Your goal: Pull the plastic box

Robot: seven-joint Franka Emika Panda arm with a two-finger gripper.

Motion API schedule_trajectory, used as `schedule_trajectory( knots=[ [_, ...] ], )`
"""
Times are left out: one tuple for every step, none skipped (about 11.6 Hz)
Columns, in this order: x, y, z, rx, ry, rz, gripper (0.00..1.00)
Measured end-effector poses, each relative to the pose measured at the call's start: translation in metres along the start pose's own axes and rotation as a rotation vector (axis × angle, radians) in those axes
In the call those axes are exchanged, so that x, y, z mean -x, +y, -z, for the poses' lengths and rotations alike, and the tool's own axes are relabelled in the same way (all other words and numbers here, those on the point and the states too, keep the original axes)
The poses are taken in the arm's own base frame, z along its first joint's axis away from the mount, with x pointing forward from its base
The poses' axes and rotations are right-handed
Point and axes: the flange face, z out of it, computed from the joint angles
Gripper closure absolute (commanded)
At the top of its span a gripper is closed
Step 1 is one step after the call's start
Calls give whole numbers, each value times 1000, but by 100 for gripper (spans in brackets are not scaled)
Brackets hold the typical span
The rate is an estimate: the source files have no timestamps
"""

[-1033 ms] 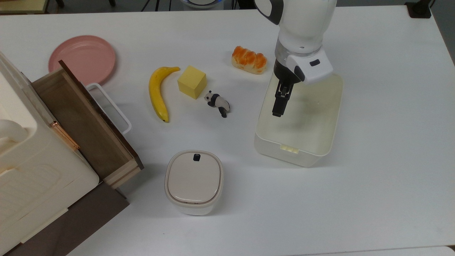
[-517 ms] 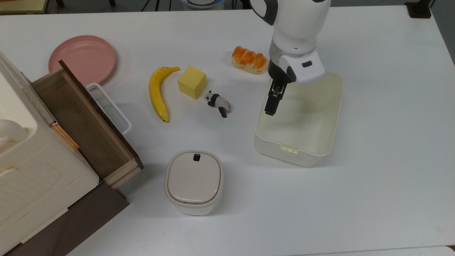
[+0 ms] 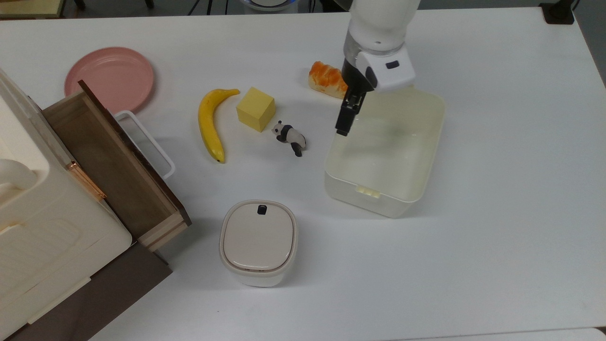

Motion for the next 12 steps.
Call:
schedule_trajectory(
  knots=[
    [9,4,-1,7,-14,-9,0],
    [19,8,-2,19,-33,-14,0],
    [28,10,-2,31,-53,-15,0],
    [37,11,-3,39,-71,-17,0],
    [44,11,-3,44,-85,-19,0],
    [51,11,-3,46,-92,-26,0],
    [56,11,-4,45,-97,-32,0],
    [60,11,-3,45,-100,-37,0],
    [64,12,-2,46,-102,-44,0],
    [67,14,0,51,-101,-54,0],
    [67,15,6,60,-95,-86,0],
    [66,16,14,73,-80,-166,0]
  ],
)
